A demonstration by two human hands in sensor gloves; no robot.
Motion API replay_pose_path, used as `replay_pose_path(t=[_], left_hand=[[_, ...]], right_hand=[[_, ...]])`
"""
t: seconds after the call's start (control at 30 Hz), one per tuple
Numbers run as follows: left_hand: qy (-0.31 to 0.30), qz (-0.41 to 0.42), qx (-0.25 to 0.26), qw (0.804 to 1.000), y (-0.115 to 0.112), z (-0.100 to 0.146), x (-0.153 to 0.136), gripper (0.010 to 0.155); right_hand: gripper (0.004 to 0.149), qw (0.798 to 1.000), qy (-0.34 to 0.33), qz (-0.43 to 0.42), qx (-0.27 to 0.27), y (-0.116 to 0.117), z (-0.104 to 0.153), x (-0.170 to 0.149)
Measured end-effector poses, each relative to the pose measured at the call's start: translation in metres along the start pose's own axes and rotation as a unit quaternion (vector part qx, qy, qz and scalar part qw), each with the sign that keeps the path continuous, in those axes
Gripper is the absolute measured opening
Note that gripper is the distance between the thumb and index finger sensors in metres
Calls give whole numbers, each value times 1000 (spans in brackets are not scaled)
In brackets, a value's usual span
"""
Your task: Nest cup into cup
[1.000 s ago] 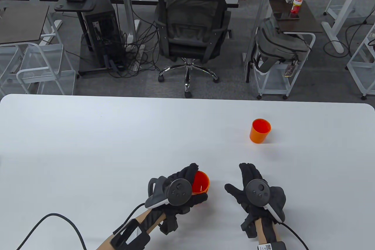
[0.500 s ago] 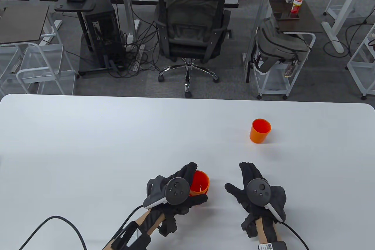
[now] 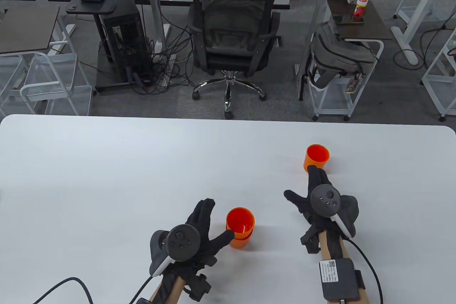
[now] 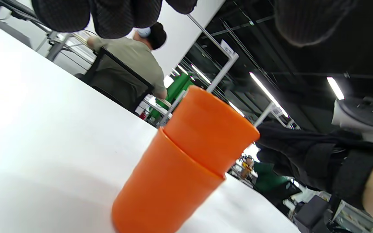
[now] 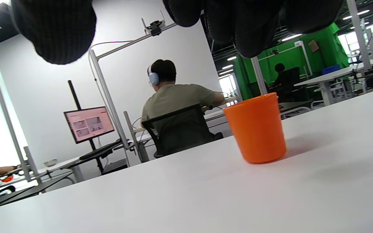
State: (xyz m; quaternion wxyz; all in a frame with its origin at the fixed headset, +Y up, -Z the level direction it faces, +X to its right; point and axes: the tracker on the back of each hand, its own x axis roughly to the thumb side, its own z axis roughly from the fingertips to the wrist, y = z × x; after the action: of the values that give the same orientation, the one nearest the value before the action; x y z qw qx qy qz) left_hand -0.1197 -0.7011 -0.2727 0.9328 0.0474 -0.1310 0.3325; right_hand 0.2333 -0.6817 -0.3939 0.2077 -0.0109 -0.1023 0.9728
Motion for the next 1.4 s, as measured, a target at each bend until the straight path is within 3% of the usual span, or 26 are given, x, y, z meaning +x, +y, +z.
replay_pose_path(t=[0.17,0.47,0.7,1.03,1.4], left_hand=[[-1,52,1,999,2,7,-5,98],[-1,52,40,998,18,23,-8,99],[3,44,46,998,19,24,-10,99],[22,35,33,999,18,23,-15,99],[29,19,34,999,16,22,-17,99]], right_hand=[[101,997,67,-20,18,-3,-61,-26],[109,987,149,-38,55,25,-106,-60],[109,981,169,-38,91,42,-118,-63],[102,979,185,-12,88,52,-120,-72],[99,985,161,-54,7,50,-113,-63]])
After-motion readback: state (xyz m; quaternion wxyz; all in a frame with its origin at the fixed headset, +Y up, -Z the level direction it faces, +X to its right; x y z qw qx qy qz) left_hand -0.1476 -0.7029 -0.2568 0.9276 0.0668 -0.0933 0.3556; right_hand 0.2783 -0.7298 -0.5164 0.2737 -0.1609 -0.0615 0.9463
